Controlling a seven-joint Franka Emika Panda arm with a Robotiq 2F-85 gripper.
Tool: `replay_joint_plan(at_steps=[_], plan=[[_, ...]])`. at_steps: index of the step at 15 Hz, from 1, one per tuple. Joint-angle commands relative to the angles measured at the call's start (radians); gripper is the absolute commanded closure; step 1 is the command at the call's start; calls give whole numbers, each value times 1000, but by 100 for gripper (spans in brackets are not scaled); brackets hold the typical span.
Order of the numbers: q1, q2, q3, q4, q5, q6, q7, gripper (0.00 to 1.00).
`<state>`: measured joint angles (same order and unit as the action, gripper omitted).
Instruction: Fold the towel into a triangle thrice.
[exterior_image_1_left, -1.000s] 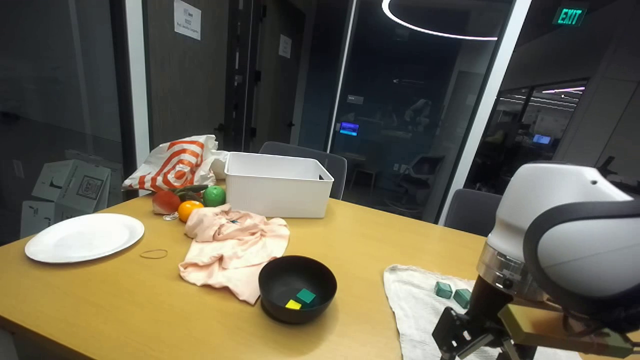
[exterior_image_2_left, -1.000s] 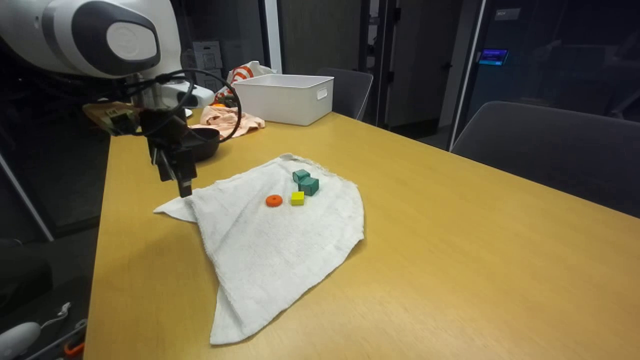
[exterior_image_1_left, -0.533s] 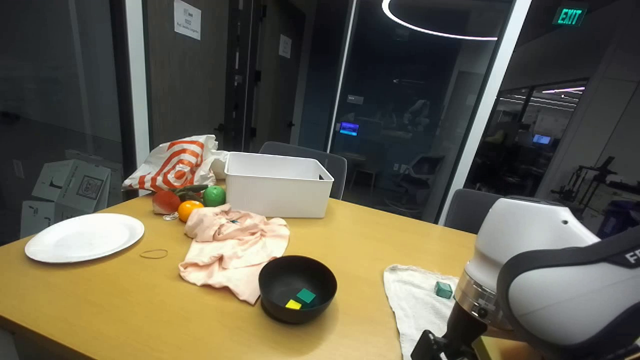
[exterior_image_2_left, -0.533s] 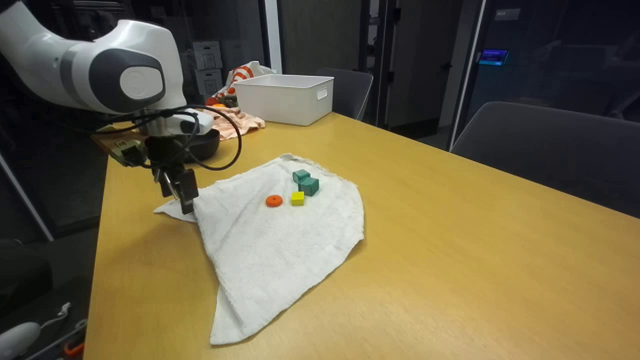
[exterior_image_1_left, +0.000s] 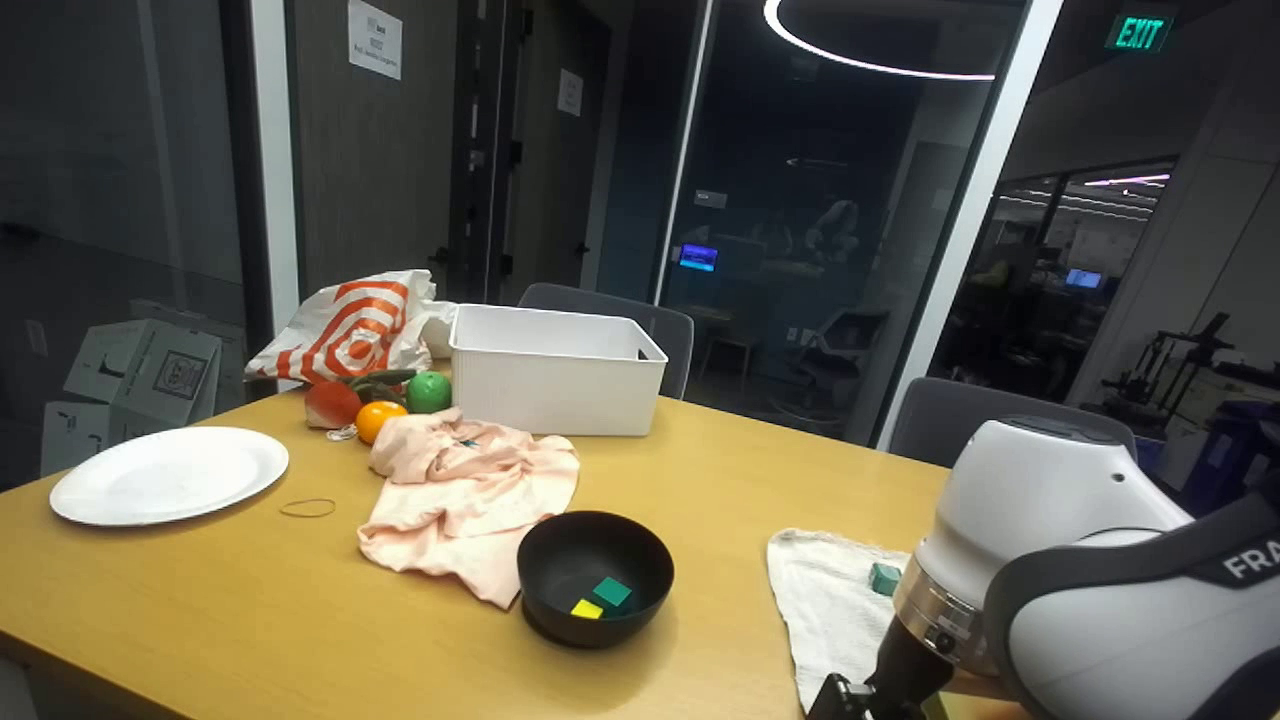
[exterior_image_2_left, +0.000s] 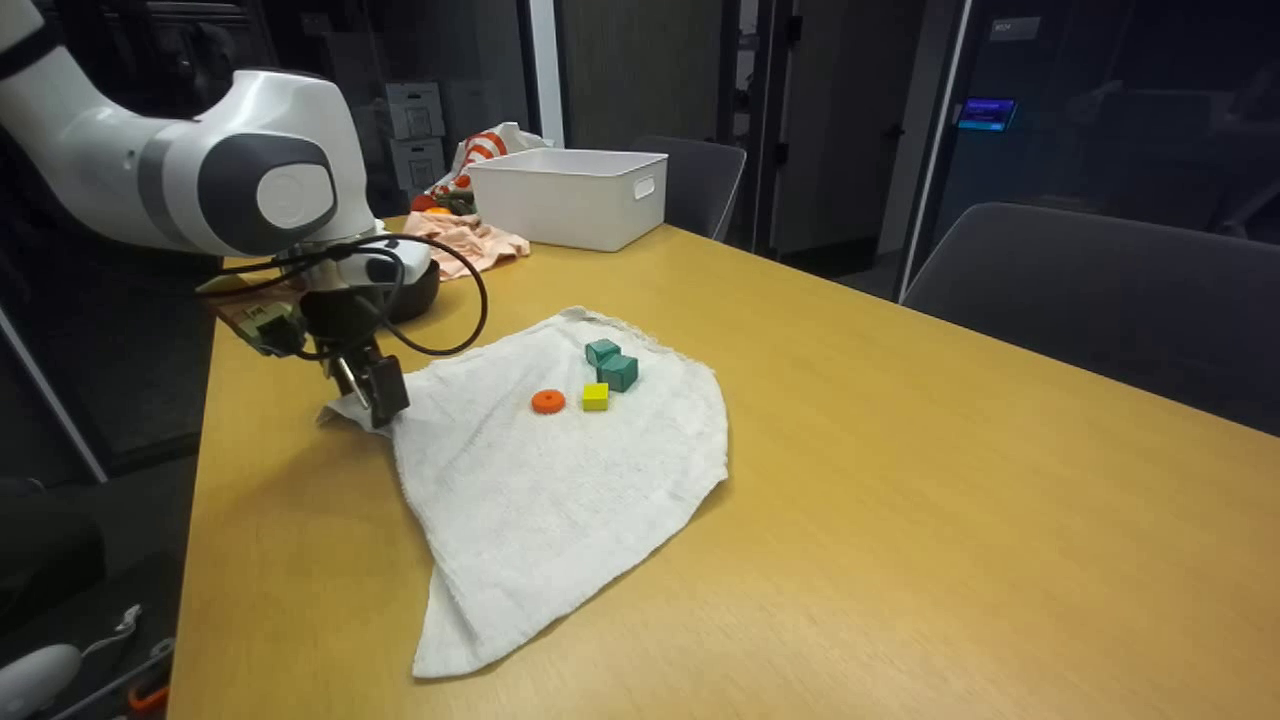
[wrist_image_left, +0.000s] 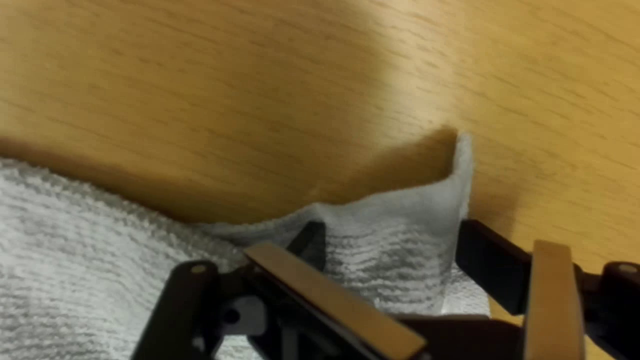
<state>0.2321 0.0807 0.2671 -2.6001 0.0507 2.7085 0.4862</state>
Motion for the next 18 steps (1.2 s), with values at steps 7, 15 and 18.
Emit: replay_joint_plan(at_steps=[7, 15, 18], plan=[[18, -112, -92, -9, -341, -38, 279, 96], [-119, -196, -76, 105, -935, -227, 743, 94], [-147, -137, -89, 181, -1133, -329, 902, 94]])
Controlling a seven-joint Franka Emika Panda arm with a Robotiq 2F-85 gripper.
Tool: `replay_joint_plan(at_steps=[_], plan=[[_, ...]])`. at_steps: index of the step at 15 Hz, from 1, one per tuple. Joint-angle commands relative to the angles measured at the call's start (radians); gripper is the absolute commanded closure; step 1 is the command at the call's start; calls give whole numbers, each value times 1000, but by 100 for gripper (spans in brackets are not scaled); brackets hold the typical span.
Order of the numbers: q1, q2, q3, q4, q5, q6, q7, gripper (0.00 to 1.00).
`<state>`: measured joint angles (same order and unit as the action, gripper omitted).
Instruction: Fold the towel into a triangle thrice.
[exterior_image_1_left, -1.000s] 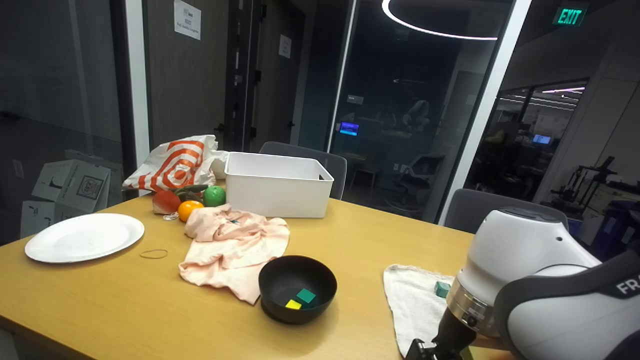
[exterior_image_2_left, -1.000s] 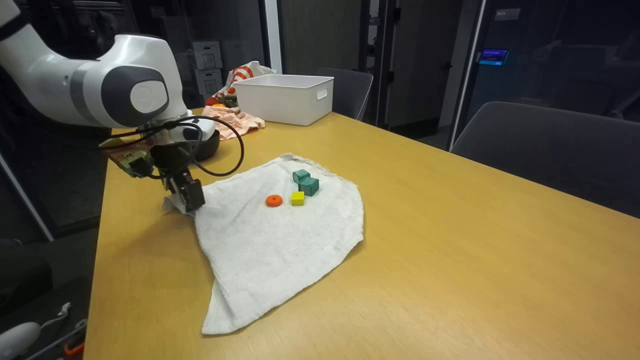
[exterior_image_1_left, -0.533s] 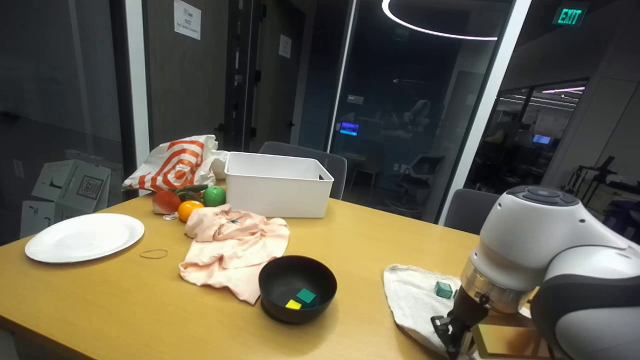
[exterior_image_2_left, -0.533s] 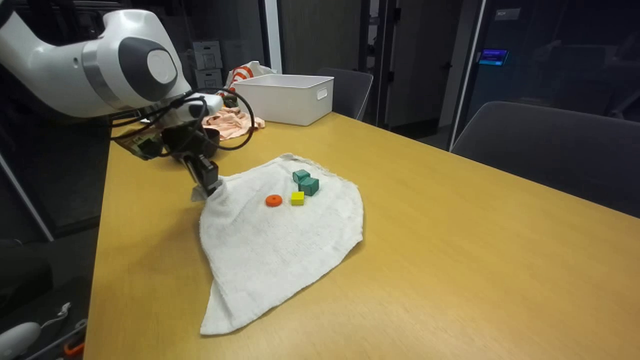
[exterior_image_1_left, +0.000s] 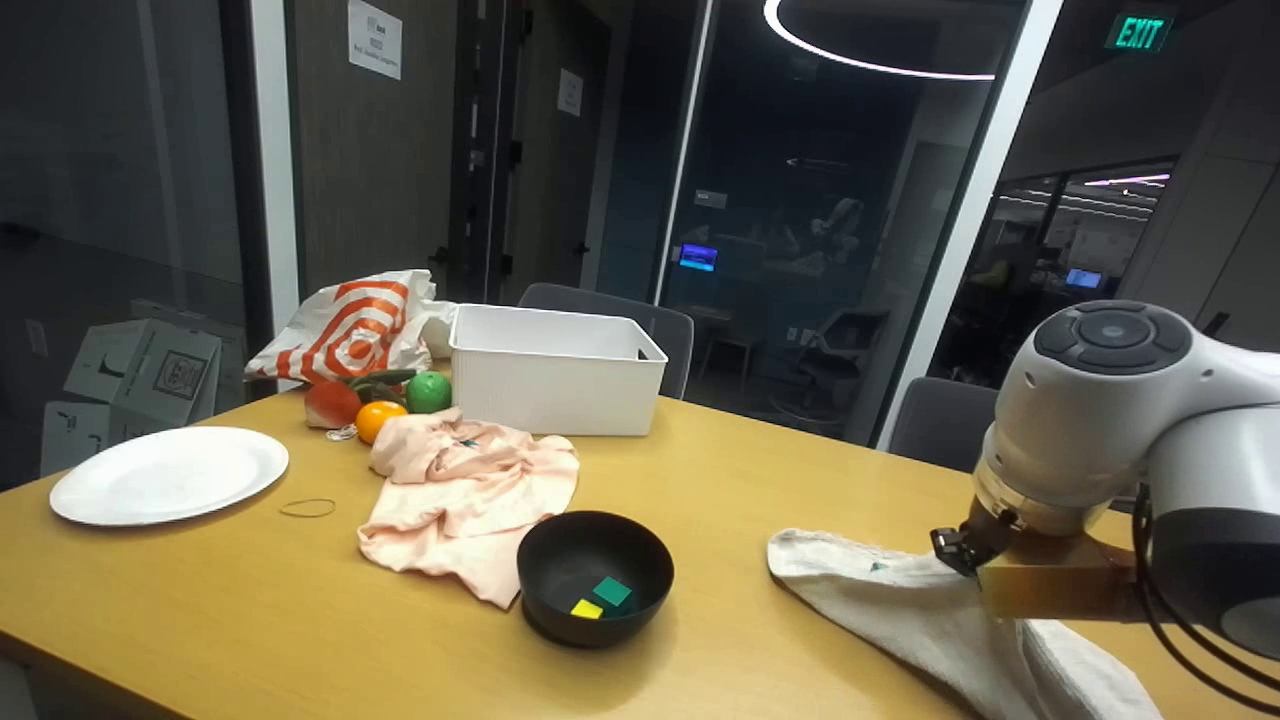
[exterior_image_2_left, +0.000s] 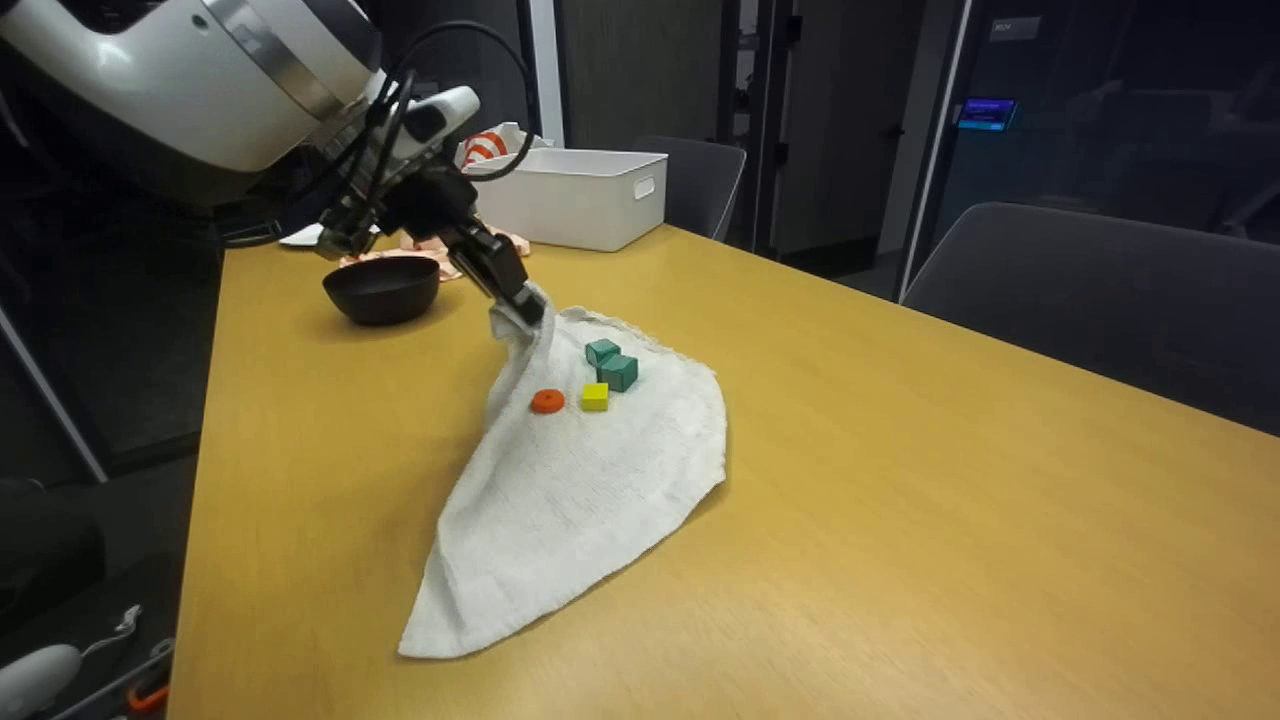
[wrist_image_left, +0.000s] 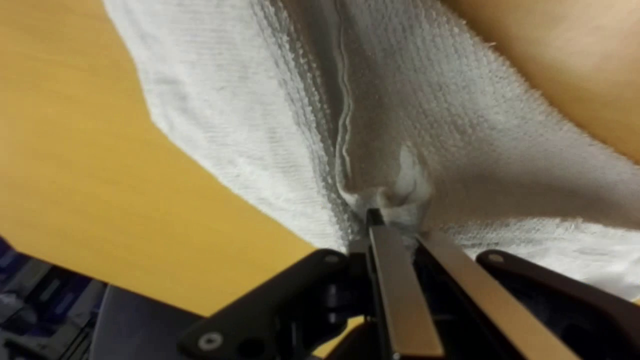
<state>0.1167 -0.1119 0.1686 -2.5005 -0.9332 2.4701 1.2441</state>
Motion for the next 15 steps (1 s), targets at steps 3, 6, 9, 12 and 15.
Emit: replay_joint_plan(at_steps=[3, 6, 9, 12, 15], plan=[[-39, 143, -18, 160, -315, -209, 292, 94], [-26, 234, -42, 215, -382, -316, 382, 89], [-22, 281, -50, 237, -351, -316, 416, 44], [-27, 249, -36, 223, -296, -184, 419, 22], [-5, 223, -11, 223, -217, -37, 395, 1]])
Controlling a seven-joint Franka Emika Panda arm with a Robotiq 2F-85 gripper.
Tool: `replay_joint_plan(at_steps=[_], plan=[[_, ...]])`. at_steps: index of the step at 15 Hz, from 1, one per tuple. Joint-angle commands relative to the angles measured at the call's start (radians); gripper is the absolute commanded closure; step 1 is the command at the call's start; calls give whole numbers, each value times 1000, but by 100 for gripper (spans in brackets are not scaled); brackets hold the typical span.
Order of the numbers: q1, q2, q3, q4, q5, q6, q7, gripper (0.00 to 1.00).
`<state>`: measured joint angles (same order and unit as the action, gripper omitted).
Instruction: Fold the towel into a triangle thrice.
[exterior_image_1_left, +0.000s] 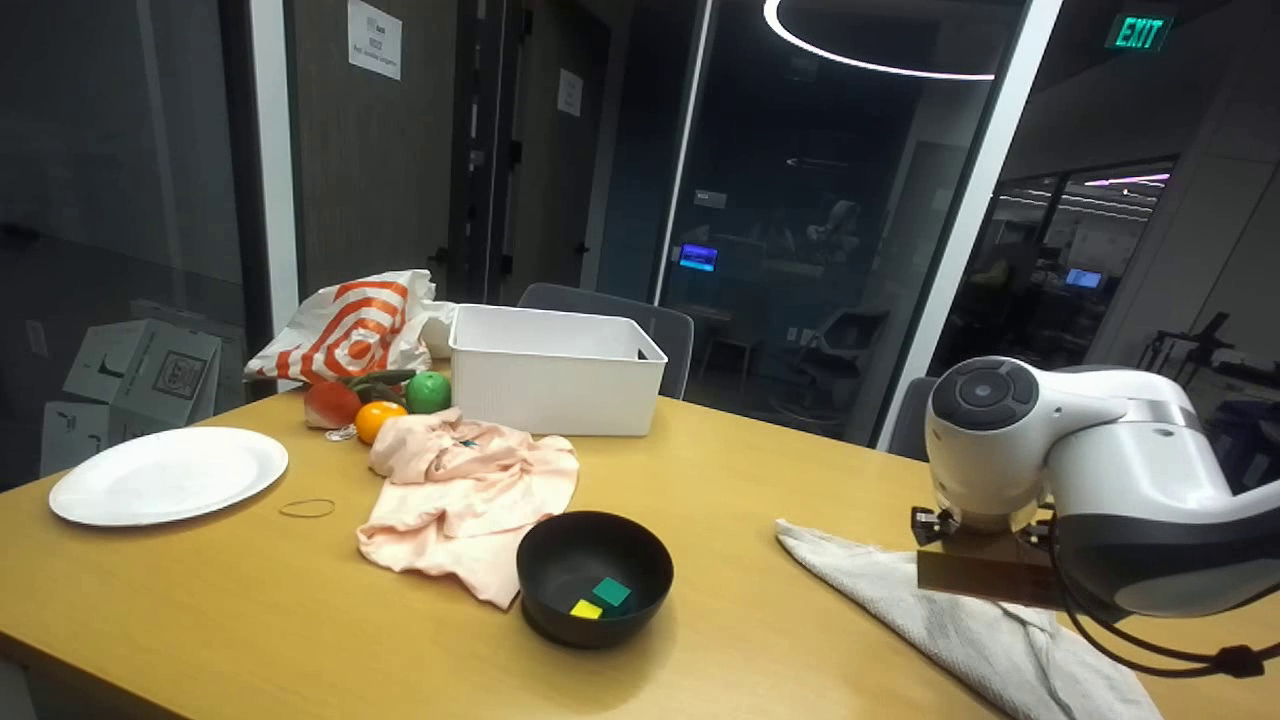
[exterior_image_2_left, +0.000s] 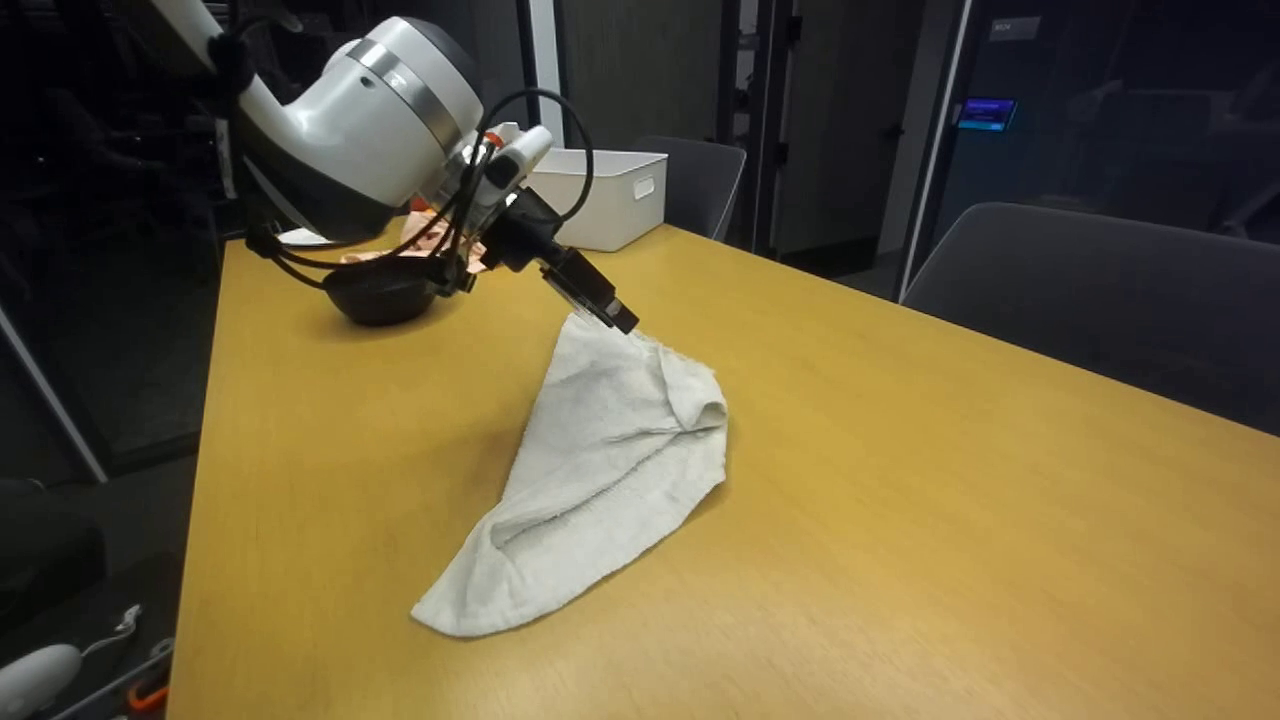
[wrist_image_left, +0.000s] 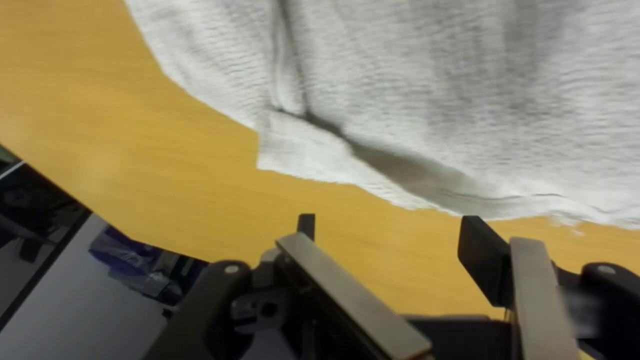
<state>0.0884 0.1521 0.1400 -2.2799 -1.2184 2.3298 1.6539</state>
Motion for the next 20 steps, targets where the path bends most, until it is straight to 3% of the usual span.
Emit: replay_joint_plan(at_steps=[1, 6, 9, 10, 14, 15, 20], plan=[[35, -32, 26, 14, 88, 151, -20, 0], [65, 104, 60, 140, 84, 360, -88, 0], [67, 179, 77, 200, 117, 358, -200, 0], [73, 116, 66, 136, 84, 341, -113, 0], [63, 167, 90, 148, 136, 353, -220, 0], [79, 177, 71, 165, 82, 335, -173, 0], [65, 249, 38, 239, 61, 339, -191, 0]])
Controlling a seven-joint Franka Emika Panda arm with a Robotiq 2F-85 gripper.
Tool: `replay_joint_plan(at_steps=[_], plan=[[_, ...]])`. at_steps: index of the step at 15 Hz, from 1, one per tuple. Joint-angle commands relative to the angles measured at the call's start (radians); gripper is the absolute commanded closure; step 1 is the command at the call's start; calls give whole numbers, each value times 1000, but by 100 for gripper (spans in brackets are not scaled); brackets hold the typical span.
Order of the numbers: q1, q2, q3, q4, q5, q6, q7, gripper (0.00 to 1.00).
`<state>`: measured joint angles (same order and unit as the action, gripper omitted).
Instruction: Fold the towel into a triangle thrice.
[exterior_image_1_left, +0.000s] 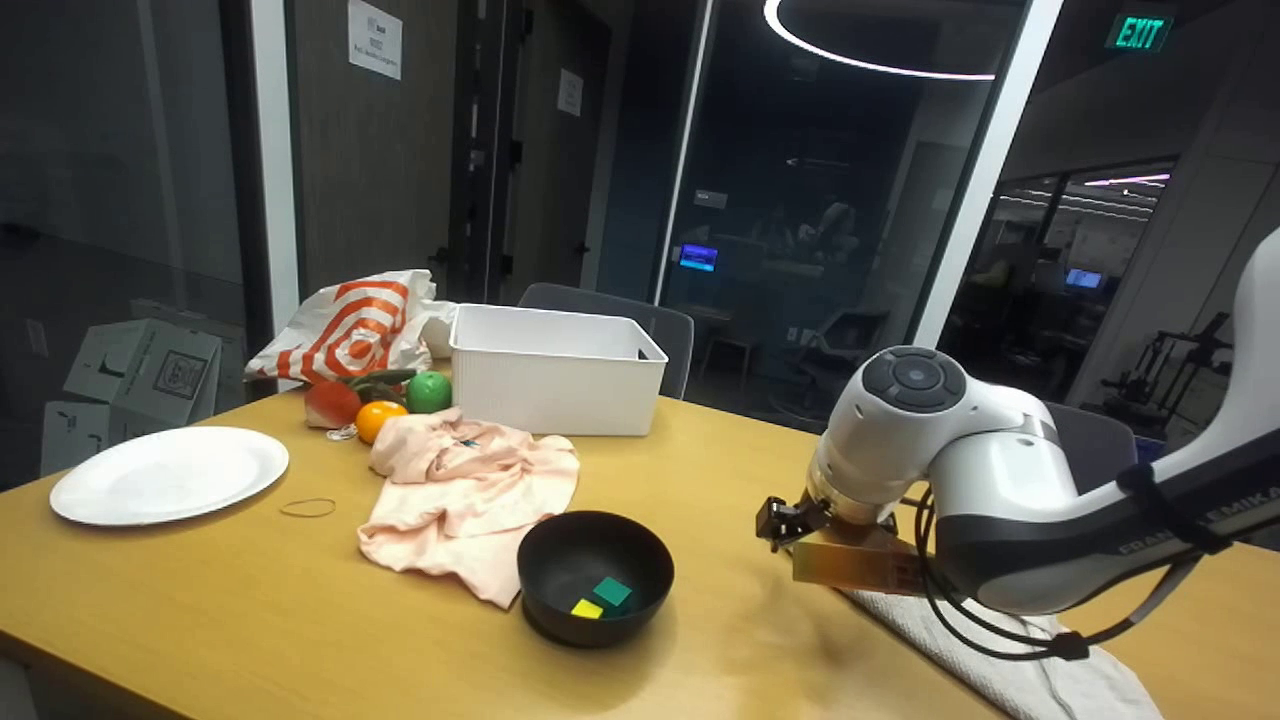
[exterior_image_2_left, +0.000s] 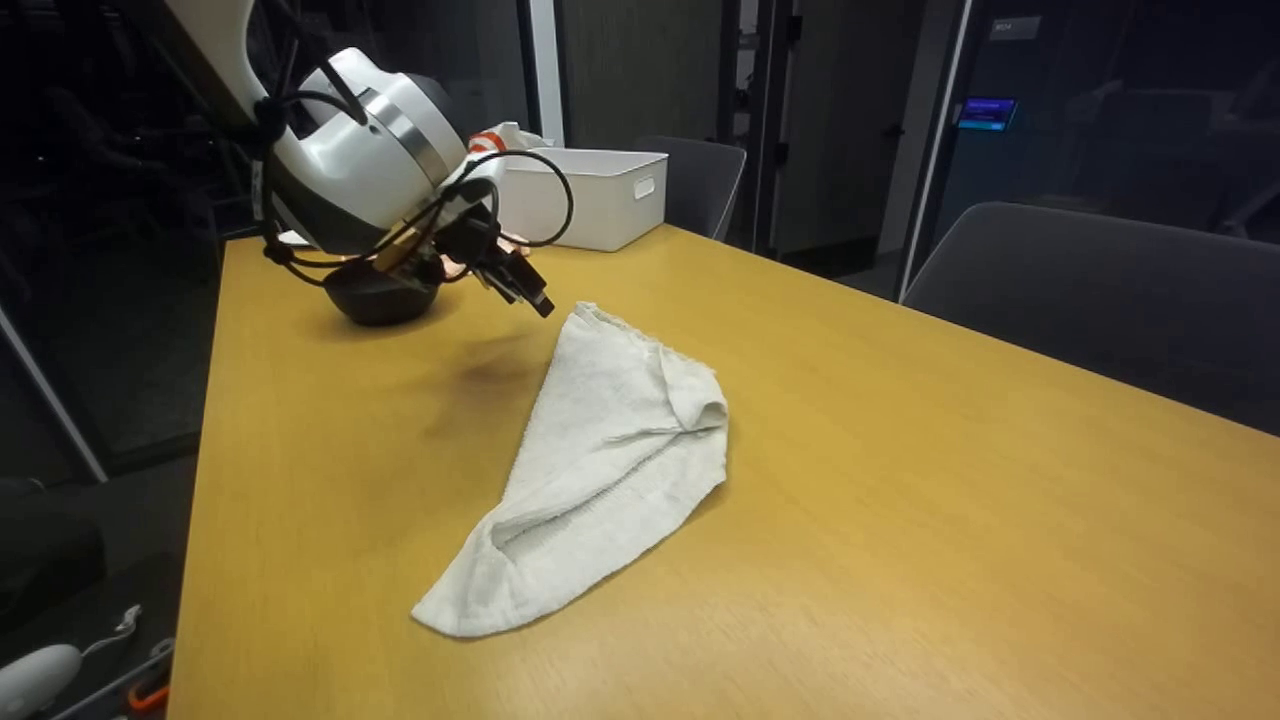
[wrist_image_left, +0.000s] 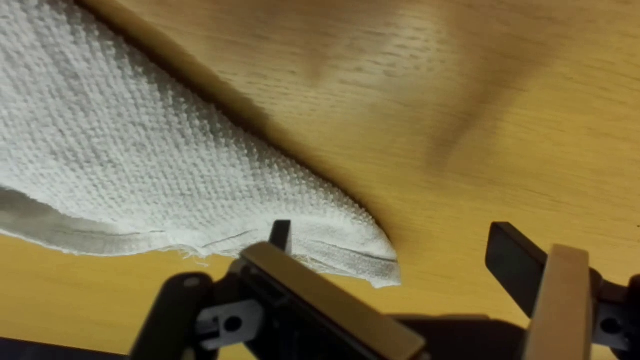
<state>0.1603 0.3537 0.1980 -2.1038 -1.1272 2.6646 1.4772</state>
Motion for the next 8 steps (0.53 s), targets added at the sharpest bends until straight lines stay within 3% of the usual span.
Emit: replay_joint_plan(at_steps=[1, 8], plan=[[-11, 62, -27, 78, -28, 8, -22, 0], [-53, 206, -42, 232, -6, 88, -108, 0]])
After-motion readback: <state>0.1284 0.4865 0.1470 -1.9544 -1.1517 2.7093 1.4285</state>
